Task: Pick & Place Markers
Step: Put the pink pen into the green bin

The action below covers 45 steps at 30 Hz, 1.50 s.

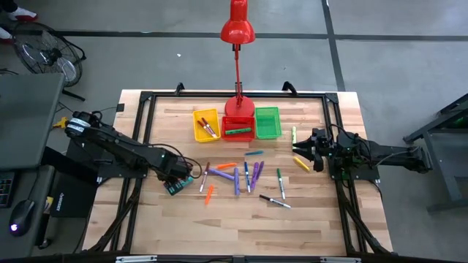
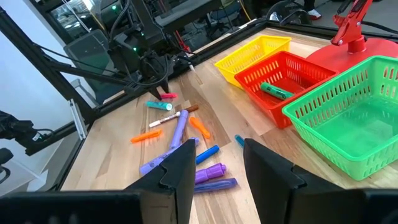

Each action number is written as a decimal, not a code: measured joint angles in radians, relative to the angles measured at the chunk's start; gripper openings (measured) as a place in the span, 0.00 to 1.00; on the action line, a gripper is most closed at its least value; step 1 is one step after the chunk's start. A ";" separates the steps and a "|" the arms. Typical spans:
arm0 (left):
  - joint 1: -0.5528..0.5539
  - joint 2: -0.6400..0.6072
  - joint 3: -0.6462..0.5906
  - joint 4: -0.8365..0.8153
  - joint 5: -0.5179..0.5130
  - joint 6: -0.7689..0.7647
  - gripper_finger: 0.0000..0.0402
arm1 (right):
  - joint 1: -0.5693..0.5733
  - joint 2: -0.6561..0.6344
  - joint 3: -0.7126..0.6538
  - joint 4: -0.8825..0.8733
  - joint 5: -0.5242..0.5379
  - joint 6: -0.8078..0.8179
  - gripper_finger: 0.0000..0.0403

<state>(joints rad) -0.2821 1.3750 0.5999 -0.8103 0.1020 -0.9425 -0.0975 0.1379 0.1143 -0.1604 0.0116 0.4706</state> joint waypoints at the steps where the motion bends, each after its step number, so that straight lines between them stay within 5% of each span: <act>1: 0.000 0.000 0.000 0.001 0.000 0.002 0.34 | 0.000 0.000 0.000 0.000 0.000 0.000 0.31; 24: 0.000 0.001 0.007 0.024 -0.029 0.022 0.10 | 0.000 0.000 0.000 0.000 0.000 0.000 0.31; 45: 0.073 0.004 0.179 -0.153 -0.196 -0.005 0.10 | 0.000 0.000 0.000 0.000 0.000 0.000 0.31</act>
<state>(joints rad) -0.2095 1.3792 0.7794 -0.9637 -0.0940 -0.9478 -0.0975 0.1383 0.1140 -0.1608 0.0116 0.4706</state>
